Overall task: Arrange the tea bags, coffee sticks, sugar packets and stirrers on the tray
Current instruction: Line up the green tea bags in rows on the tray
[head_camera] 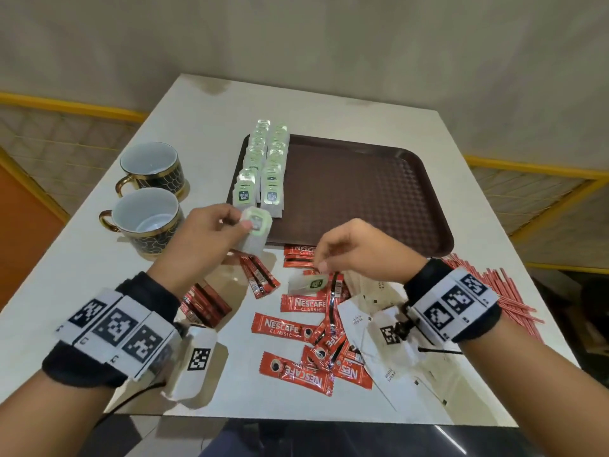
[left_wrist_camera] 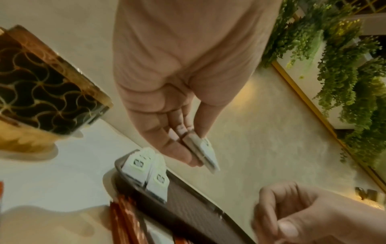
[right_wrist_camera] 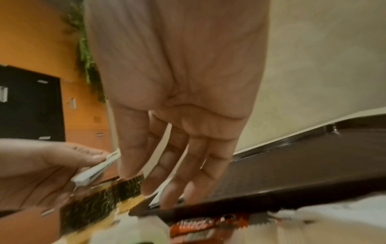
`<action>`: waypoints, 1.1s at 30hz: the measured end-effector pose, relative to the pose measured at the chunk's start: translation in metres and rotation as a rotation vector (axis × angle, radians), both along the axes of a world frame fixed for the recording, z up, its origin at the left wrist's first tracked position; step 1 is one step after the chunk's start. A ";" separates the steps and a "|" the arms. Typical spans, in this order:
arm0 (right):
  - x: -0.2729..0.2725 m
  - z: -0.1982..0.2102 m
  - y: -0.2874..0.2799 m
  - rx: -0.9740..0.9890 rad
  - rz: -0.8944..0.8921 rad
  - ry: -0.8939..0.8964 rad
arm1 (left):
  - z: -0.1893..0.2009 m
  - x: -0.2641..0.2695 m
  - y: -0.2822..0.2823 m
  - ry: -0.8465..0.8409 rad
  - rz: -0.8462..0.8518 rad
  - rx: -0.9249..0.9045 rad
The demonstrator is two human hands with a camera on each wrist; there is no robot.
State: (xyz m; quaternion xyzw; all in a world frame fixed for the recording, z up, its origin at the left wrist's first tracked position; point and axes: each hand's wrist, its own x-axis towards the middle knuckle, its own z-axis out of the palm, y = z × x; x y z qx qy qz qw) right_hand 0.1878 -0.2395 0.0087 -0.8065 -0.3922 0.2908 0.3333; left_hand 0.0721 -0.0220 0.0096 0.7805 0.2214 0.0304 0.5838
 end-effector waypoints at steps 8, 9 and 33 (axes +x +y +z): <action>0.007 -0.005 0.016 -0.215 0.108 -0.198 | 0.009 0.013 0.023 -0.056 0.199 0.108; 0.003 -0.009 0.021 -0.303 0.166 -0.277 | 0.010 0.015 0.023 -0.061 0.194 0.129; 0.091 0.008 0.115 -0.302 0.046 -0.079 | 0.000 0.115 0.014 0.440 0.002 0.691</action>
